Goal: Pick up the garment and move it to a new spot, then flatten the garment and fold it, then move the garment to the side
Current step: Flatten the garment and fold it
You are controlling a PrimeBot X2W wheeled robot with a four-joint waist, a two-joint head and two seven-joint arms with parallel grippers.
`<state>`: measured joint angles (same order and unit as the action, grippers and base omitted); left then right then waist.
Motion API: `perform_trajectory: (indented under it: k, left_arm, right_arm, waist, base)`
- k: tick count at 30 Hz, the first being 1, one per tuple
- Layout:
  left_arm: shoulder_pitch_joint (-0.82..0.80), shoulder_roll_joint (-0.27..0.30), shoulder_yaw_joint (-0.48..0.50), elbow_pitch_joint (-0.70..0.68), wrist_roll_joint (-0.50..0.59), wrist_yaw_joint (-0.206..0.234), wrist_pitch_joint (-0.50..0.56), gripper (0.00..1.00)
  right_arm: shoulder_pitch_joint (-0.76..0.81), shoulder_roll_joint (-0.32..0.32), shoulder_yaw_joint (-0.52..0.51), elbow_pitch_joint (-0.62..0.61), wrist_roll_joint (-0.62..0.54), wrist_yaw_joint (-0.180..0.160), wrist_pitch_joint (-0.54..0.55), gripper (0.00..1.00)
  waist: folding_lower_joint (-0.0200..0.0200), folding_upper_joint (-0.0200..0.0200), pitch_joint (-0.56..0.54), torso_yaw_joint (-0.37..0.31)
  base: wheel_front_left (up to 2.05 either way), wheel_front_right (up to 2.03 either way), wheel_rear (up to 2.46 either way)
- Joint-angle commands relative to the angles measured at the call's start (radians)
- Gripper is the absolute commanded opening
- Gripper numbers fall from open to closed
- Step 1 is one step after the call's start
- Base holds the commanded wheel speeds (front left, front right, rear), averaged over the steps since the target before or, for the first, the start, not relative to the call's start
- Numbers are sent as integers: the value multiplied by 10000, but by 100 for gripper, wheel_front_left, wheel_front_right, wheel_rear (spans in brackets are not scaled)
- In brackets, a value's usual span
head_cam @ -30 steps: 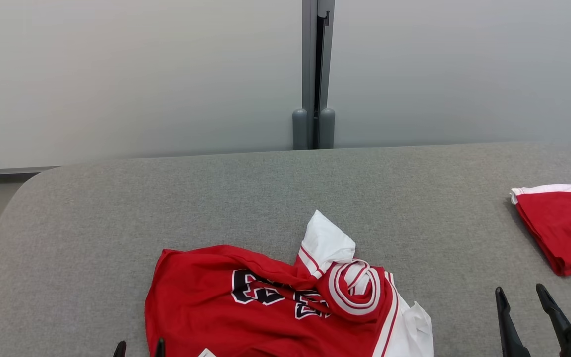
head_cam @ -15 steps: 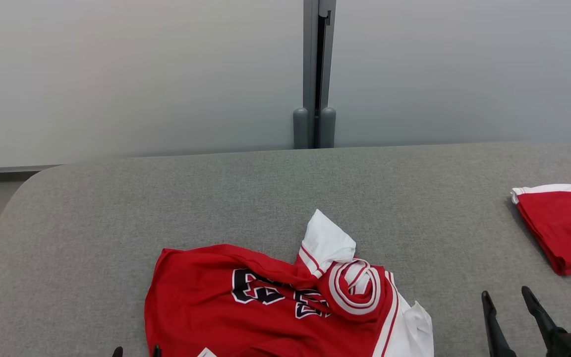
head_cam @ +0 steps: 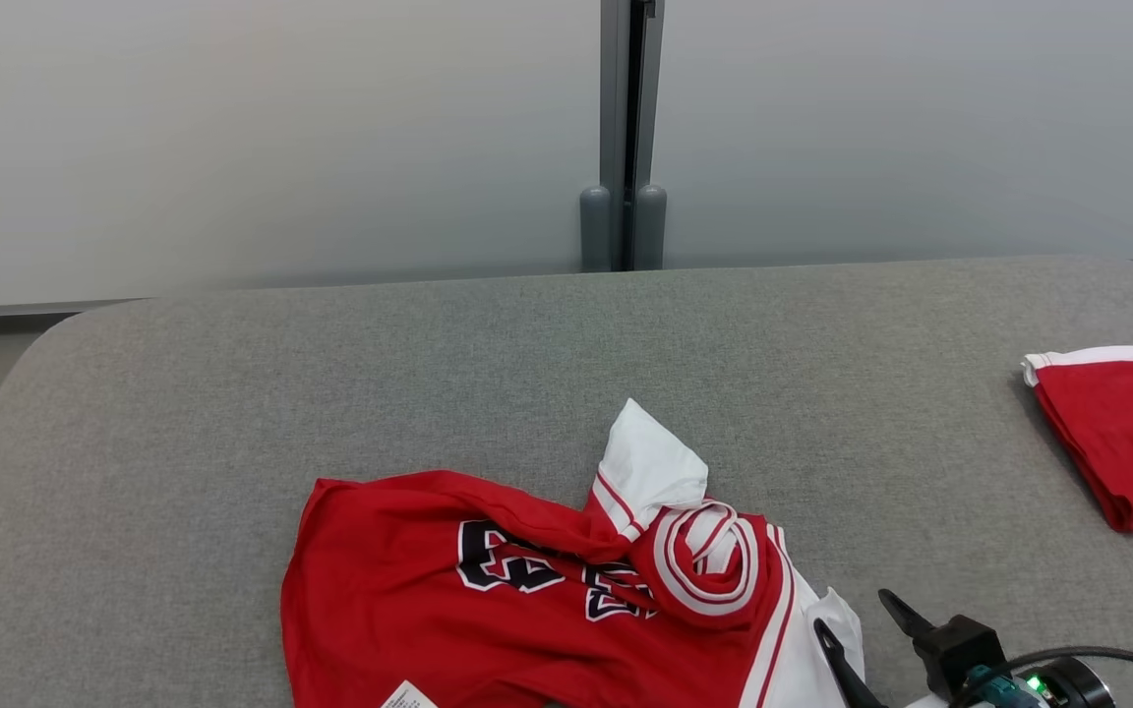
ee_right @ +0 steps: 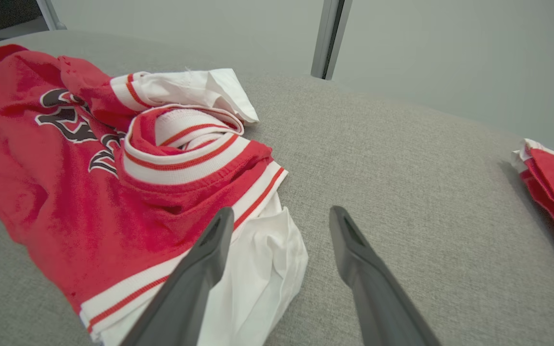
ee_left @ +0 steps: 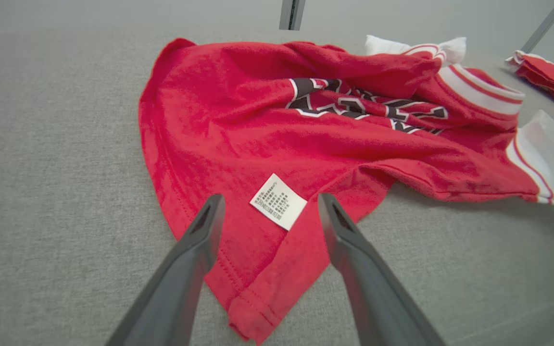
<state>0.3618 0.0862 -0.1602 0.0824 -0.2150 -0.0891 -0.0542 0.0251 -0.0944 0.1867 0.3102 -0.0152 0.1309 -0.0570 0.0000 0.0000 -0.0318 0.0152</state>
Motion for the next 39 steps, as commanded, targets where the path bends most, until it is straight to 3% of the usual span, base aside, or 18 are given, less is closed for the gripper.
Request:
perform_trajectory:
  k: [1, 15, 37, 38, 39]
  left_arm:
    - [100, 71, -46, -74, -22, -56, 121, 100]
    - [289, 209, -455, -320, -628, -169, 1190, 100]
    - [-469, 333, -557, 1018, -901, -163, 804, 99]
    - [-489, 346, -596, 1065, -922, -186, 795, 81]
    - [-488, 343, -664, 1121, -990, -223, 852, 44]
  right_arm:
    - [-118, -80, 31, 85, -16, -3, 146, 100]
    - [-379, -304, -95, 822, 86, -3, 1366, 100]
    - [-381, -400, -196, 678, 308, -3, 1566, 100]
    - [-382, -398, -174, 701, 347, -3, 1608, 100]
    - [-383, -396, -143, 731, 398, -3, 1642, 49]
  waist:
    - [0, 0, 70, 46]
    - [0, 0, 515, 369]
    - [0, 0, 958, 355]
    - [0, 0, 964, 356]
    - [0, 0, 967, 358]
  base:
    - [0, 0, 0]
    - [0, 0, 0]
    - [0, 0, 0]
    - [0, 0, 0]
    - [0, 0, 0]
